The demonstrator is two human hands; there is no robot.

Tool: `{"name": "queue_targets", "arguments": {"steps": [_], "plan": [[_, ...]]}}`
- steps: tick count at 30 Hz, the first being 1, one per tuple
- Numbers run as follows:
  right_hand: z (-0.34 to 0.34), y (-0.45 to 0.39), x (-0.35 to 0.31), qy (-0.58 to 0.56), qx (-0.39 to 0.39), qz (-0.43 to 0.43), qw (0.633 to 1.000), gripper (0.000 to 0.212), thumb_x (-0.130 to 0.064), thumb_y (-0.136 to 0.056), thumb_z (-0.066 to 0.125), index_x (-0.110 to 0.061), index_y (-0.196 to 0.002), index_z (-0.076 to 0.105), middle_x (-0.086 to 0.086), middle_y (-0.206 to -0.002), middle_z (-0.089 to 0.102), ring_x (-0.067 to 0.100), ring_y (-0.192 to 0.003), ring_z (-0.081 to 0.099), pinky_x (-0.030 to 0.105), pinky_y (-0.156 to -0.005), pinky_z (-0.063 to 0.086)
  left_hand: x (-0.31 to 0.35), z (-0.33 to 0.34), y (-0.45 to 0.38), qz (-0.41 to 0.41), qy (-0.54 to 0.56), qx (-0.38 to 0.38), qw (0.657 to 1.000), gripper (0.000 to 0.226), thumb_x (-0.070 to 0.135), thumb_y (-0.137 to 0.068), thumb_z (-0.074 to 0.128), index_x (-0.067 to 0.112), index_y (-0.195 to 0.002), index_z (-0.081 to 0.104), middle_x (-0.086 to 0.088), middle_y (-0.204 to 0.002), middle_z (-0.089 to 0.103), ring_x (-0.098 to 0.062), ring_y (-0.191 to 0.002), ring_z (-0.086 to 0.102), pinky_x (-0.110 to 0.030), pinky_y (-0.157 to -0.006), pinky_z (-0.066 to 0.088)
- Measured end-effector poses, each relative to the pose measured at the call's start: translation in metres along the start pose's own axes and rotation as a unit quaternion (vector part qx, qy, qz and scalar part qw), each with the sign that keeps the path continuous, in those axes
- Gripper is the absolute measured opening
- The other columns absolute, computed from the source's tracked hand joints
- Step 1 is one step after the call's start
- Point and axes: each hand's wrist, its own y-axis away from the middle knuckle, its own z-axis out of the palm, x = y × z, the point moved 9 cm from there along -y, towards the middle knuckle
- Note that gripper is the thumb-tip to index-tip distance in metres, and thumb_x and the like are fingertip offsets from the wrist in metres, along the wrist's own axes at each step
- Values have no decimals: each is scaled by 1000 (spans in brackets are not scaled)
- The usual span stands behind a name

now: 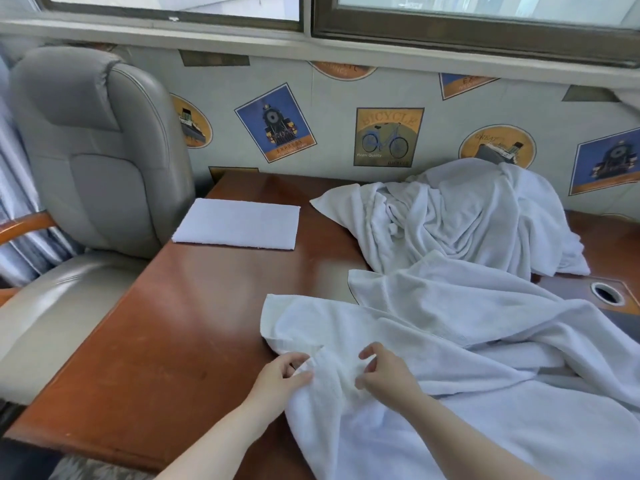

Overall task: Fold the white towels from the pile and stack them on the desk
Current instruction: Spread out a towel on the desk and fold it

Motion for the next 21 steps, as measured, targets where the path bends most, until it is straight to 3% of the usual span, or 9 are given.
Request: {"name": "queue_targets", "arguments": {"steps": [1, 3, 6, 8, 10, 12, 15, 18, 21], "plan": [[-16, -6, -3, -25, 50, 0, 998, 46, -25, -74, 65, -30, -117, 51, -10, -104, 61, 11, -91, 61, 30, -78, 49, 4, 1, -1, 7, 10, 3, 1000, 10, 22, -89, 69, 30, -97, 69, 10, -85, 59, -2, -81, 56, -8, -68, 40], [-36, -18, -10, 70, 116, -21, 991, 77, -40, -72, 71, -31, -140, 36, -6, -138, 46, 16, -125, 46, 34, -100, 41, 11, 2, -2, 18, 26, 13, 999, 9, 17, -92, 63, 15, -89, 71, 10, -86, 62, -4, -83, 57, -10, -71, 39], [-34, -32, -1, 240, 74, 23, 968, 119, -51, -66, 76, -27, -154, 0, 8, -160, 7, 26, -150, 1, 42, -119, 9, 16, 3, -4, 3, 68, 27, 997, 15, 13, -98, 53, 4, -97, 65, 0, -97, 67, -12, -93, 58, -21, -79, 40], [-41, -36, 11, 296, 71, 66, 950, 125, -56, -61, 77, -21, -153, -1, 9, -152, 23, 27, -147, 13, 40, -118, 10, 17, -3, -3, -7, 110, 44, 993, 17, 11, -100, 48, 8, -102, 65, 0, -102, 71, -14, -98, 63, -27, -83, 46], [-49, -35, 6, 315, 78, 69, 943, 98, -51, -65, 75, -18, -143, 26, 1, -132, 46, 22, -134, 38, 34, -108, 25, 18, -11, -5, -4, 122, 68, 990, 20, 12, -100, 45, 16, -105, 64, 4, -103, 71, -11, -99, 65, -28, -83, 50], [-52, -36, -8, 262, 79, 25, 961, 49, -32, -75, 69, -19, -119, 51, -2, -113, 59, 20, -118, 55, 31, -92, 35, 13, -18, -8, -19, 112, 104, 988, 18, 17, -100, 44, 20, -102, 62, 5, -101, 69, -12, -95, 63, -26, -74, 47], [-34, -18, -29, 123, -42, -6, 991, 9, -21, -83, 62, -16, -91, 62, -3, -88, 64, 18, -83, 61, 28, -70, 47, -2, -21, -15, -70, 110, 139, 982, 15, 27, -96, 46, 17, -95, 56, -2, -100, 61, -17, -88, 55, -31, -72, 40], [-21, 19, -69, 79, -221, -66, 970, 21, -29, -82, 67, -22, -68, 54, -15, -61, 49, 8, -61, 46, 16, -51, 35, -4, -11, -13, -95, 178, 124, 972, 33, 47, -86, 65, 20, -102, 54, 2, -107, 60, -12, -94, 56, -30, -73, 43], [-36, 52, -130, -75, -372, -140, 915, 8, -29, -80, 72, -30, -73, 71, -14, -76, 68, 6, -73, 65, 18, -68, 51, 11, -9, -7, -61, 215, 119, 967, 76, 64, -58, 73, 13, -111, 56, 2, -99, 67, -14, -88, 65, -31, -69, 49]]}}
